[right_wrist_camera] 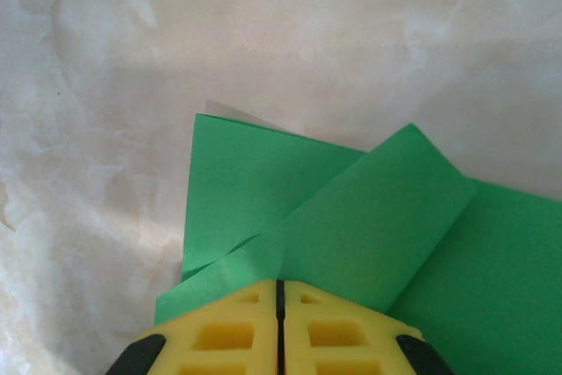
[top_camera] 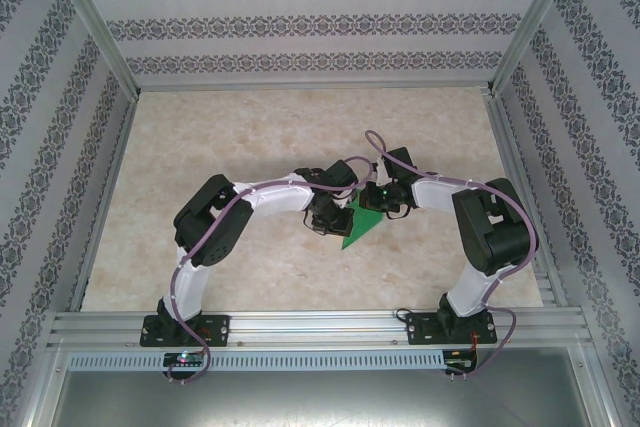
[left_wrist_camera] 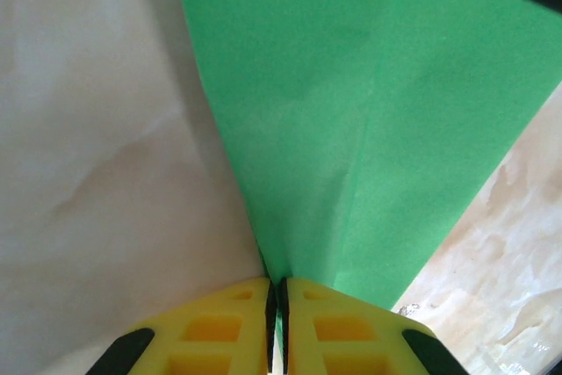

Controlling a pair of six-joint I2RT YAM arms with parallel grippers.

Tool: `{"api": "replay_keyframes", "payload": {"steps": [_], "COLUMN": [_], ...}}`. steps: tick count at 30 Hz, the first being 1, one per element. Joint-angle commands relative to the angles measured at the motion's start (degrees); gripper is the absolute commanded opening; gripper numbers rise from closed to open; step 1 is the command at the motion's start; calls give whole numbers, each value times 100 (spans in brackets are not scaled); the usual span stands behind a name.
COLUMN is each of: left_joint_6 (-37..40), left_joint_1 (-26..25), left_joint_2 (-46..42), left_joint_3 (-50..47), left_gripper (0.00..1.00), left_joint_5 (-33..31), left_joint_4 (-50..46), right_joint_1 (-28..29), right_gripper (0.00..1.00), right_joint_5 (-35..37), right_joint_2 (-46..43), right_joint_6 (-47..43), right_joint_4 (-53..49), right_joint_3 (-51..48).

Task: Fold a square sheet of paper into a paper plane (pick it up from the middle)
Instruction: Fourth fold the wing at the center of the table.

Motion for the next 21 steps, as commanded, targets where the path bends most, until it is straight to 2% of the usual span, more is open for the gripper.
{"api": "replay_keyframes", "payload": {"steps": [1,14,17,21], "left_joint_6": [221,366,374,432], "left_joint_1": [-22,-169,-181,-227], "left_joint_2": [260,487,479,484], "left_joint_3": [66,44,-36,-140], "left_gripper": [14,13,13,13], "left_joint_5": [-489,-607,-743,-916], "left_joint_4": [-306,-428,-412,-392], "right_joint_1": [-31,-73,-114,-150], "right_gripper": [8,14,15,13], "right_joint_5": [208,-375,-652,-1232], "right_joint_2": [160,-635,-895,-1012], "right_joint_6": [-123,208,508,1407], "right_joint_4": [-366,-300,-141,482], "right_joint_3": [-197,-223,-395,-852]}}
